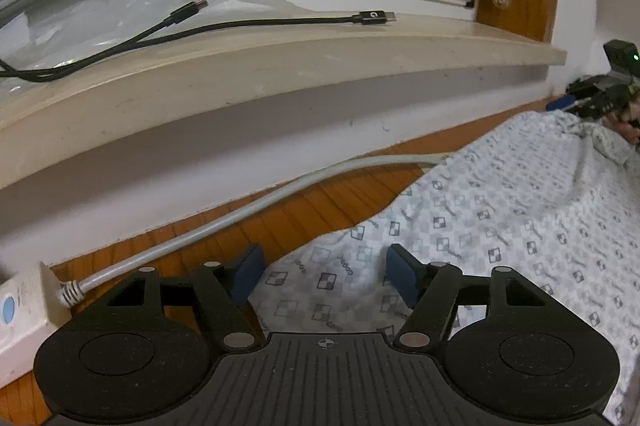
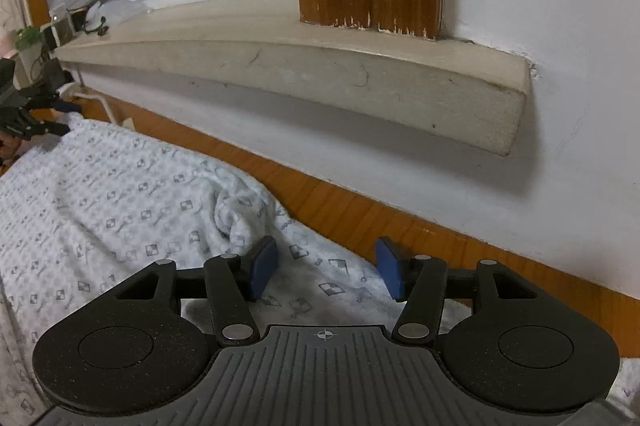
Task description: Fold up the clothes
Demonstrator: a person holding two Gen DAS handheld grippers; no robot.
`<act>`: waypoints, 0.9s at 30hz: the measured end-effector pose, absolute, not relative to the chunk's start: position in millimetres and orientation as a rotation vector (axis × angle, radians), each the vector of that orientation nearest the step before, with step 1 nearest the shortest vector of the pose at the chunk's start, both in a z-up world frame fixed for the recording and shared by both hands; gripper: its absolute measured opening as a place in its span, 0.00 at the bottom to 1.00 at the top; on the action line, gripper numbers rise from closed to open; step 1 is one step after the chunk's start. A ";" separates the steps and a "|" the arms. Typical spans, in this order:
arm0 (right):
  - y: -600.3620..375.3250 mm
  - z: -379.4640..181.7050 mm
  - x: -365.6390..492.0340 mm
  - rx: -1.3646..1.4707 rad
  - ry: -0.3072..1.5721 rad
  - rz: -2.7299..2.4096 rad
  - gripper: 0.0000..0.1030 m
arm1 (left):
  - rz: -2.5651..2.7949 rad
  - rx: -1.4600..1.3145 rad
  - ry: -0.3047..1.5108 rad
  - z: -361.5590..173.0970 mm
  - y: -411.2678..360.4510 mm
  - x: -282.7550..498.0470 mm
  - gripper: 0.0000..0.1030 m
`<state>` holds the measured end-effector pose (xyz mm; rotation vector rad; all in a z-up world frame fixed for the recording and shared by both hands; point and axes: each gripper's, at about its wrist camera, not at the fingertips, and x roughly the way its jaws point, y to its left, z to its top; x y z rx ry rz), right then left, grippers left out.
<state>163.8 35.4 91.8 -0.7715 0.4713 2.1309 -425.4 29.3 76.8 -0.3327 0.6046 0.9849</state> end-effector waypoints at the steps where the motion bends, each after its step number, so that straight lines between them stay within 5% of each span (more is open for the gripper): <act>1: 35.2 91.2 161.6 -0.773 0.475 2.139 0.35 | 0.985 -0.332 0.603 77.1 28.7 -425.2 0.64; 3: 29.7 97.8 165.5 -0.789 0.459 2.141 0.12 | 0.987 -0.331 0.597 78.1 26.6 -424.7 0.49; 5: 23.7 97.2 155.7 -0.832 0.372 2.107 0.06 | 0.990 -0.330 0.595 79.2 24.4 -423.5 0.24; 8: 10.0 105.3 146.7 -0.832 0.244 2.060 0.05 | 0.999 -0.316 0.593 81.6 19.6 -420.3 0.05; 14: -34.9 148.6 142.1 -0.709 -0.112 1.939 0.03 | 1.060 -0.265 0.518 94.6 2.9 -422.1 0.04; 27: -32.8 160.3 108.8 -0.659 -0.300 1.693 0.03 | 1.114 -0.146 0.485 121.9 -11.3 -399.7 0.04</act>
